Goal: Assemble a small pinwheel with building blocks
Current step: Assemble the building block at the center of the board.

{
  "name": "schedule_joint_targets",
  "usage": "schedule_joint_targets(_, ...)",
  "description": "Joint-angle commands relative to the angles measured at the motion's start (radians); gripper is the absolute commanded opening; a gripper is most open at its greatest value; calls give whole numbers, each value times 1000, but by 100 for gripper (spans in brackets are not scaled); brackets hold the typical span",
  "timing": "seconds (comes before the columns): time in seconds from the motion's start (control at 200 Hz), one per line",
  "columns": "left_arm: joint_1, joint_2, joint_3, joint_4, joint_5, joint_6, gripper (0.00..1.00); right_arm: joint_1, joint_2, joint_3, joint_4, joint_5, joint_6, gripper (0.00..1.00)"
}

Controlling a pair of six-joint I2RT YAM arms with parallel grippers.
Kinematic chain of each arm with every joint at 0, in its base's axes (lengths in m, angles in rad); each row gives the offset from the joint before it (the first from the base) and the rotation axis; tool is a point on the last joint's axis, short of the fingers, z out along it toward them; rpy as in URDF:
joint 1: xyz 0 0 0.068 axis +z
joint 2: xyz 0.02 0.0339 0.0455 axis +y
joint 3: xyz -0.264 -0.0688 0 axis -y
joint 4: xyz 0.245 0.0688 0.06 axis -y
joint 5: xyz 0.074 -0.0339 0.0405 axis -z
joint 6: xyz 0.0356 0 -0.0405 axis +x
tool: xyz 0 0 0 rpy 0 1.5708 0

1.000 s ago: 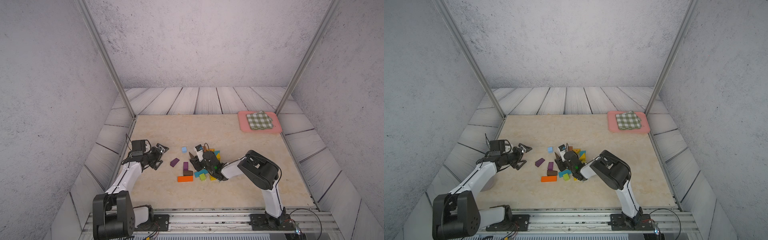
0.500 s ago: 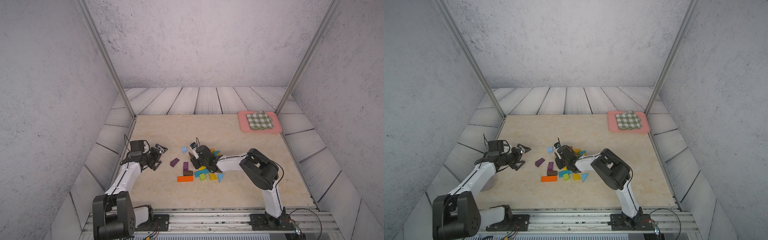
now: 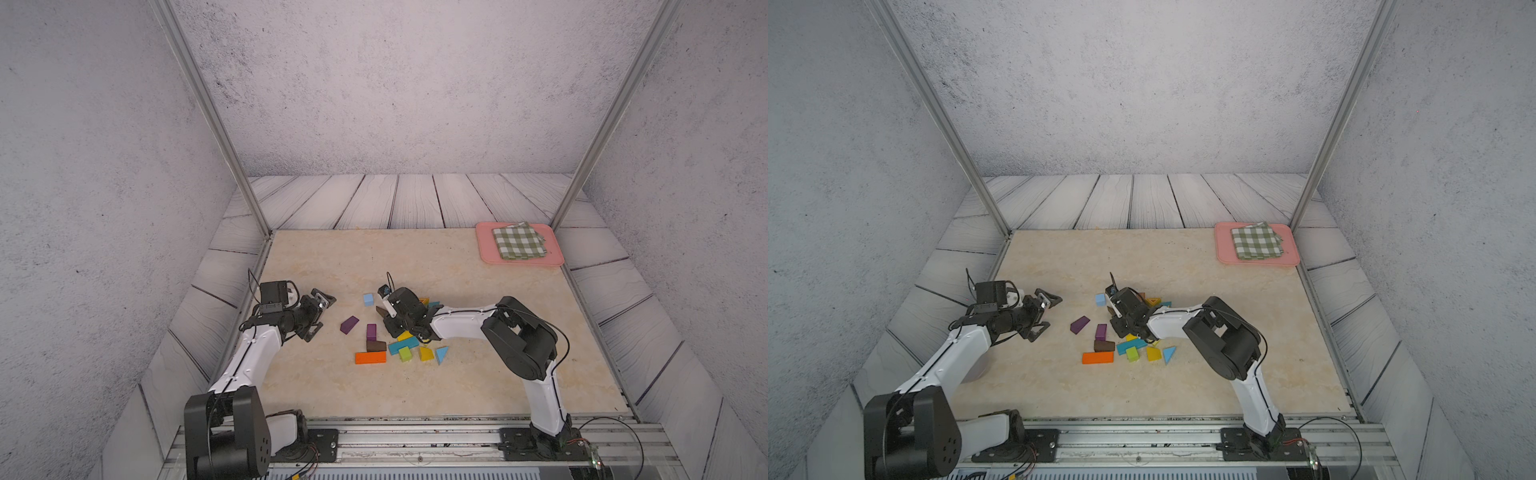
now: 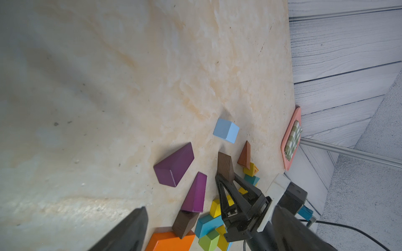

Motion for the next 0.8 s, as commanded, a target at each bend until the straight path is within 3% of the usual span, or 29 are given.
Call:
schedule_joint_targets(0.0,11,14,10,-15,6,25,96,3,-13,0,-93,35,-48,25)
schedule_joint_targets(0.395,14,26,18,-15,9,35,96,-42,19,58,-124,5,-83,22)
schedule_joint_targets(0.791,18,36,18,-18,9,45,96,-65,61,132,-149,-138,-211,22)
